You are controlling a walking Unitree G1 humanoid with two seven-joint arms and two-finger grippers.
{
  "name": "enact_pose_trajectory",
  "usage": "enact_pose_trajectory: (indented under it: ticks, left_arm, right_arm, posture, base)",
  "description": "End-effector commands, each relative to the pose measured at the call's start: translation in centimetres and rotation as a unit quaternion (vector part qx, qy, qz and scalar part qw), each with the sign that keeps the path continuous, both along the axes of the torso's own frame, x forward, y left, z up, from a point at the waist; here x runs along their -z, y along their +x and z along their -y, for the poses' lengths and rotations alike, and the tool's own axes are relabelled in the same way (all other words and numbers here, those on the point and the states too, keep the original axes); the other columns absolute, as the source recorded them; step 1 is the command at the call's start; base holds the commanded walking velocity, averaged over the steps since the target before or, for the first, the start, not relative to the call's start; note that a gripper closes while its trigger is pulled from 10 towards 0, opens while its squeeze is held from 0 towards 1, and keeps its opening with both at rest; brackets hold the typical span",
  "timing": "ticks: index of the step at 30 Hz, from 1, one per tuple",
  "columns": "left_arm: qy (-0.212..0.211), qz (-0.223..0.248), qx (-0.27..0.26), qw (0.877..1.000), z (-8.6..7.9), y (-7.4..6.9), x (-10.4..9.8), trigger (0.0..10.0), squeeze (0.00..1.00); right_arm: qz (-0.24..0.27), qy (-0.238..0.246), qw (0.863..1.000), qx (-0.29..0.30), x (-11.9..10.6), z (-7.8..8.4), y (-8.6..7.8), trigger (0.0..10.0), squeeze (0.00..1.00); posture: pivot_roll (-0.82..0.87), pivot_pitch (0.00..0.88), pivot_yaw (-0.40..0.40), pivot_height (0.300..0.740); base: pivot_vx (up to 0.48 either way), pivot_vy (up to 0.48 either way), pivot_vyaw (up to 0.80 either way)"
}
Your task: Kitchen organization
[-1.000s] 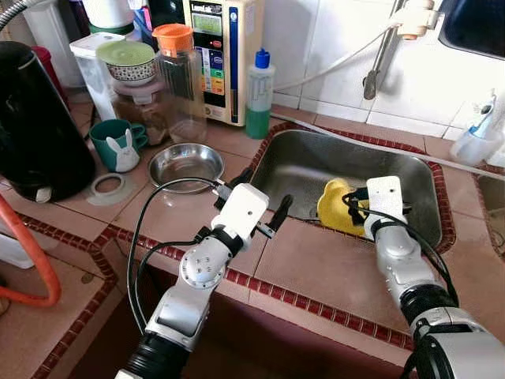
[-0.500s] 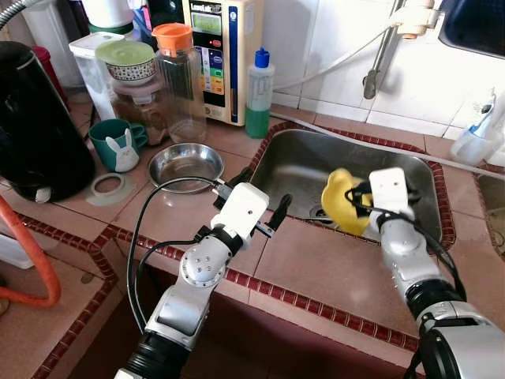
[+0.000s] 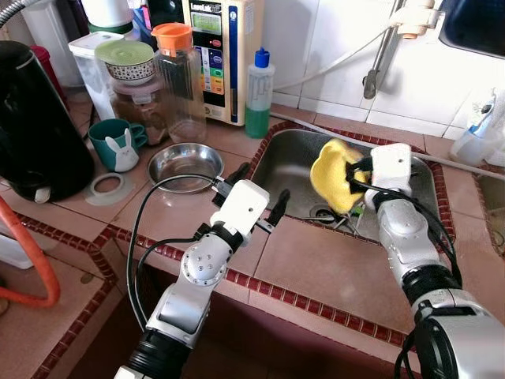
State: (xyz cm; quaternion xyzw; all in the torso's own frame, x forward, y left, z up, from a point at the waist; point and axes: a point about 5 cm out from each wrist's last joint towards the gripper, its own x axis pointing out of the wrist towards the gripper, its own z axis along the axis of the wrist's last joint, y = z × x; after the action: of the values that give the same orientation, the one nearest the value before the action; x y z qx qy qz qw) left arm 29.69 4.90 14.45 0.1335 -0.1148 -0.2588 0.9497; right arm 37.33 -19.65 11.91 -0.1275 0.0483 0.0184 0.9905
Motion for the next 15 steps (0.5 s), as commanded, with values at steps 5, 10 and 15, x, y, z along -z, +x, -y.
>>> enact_pose_trajectory:
  ticks: [5, 10, 15]
  left_arm:
    - [0.002, 0.007, -0.002, 1.0, 0.2, 0.2, -0.2, 10.0, 0.48]
    - [0.004, 0.007, -0.002, 1.0, 0.2, 0.2, -0.1, 10.0, 0.44]
    - [0.004, 0.006, 0.0, 1.0, 0.3, 0.2, -0.1, 10.0, 0.11]
  right_arm:
    - [-0.051, 0.045, 0.998, -0.019, 1.0, -0.4, -0.1, 10.0, 0.0]
    - [-0.088, 0.081, 0.992, -0.035, 1.5, -0.8, -0.1, 10.0, 0.0]
    - [-0.194, 0.332, 0.923, -0.023, 3.2, -1.9, -0.7, 10.0, 0.0]
  posture:
    - [0.09, 0.0, -0.019, 0.74]
    - [0.08, 0.0, -0.018, 0.74]
    - [0.08, 0.0, -0.018, 0.74]
  base:
    - [0.0, 0.0, 0.0]
    - [0.0, 0.0, 0.0]
    - [0.0, 0.0, 0.0]
